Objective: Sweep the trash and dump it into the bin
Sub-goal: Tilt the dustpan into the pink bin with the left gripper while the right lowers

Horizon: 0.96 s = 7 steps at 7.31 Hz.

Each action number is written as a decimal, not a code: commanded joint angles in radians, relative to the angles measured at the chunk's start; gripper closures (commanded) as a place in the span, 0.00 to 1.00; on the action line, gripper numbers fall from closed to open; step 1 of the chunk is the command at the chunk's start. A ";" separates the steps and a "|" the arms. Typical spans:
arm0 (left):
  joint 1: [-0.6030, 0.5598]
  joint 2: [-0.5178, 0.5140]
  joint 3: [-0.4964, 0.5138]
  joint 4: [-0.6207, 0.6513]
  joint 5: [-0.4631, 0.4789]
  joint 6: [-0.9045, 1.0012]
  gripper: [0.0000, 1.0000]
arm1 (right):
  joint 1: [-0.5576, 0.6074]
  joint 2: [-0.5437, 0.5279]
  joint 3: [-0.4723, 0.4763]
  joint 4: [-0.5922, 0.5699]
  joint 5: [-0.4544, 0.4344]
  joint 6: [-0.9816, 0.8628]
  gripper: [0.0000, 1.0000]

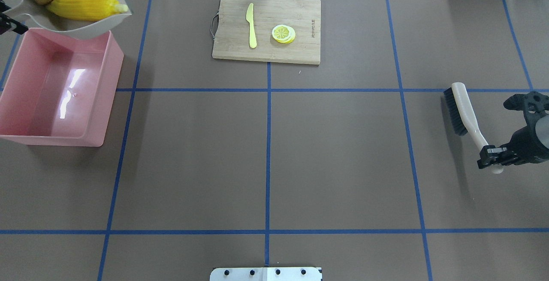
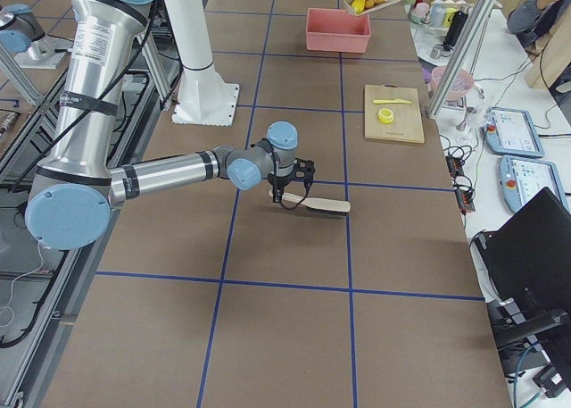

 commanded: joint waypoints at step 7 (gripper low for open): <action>-0.175 0.244 0.122 0.082 -0.044 0.560 1.00 | -0.037 0.023 -0.015 -0.012 -0.019 0.015 0.71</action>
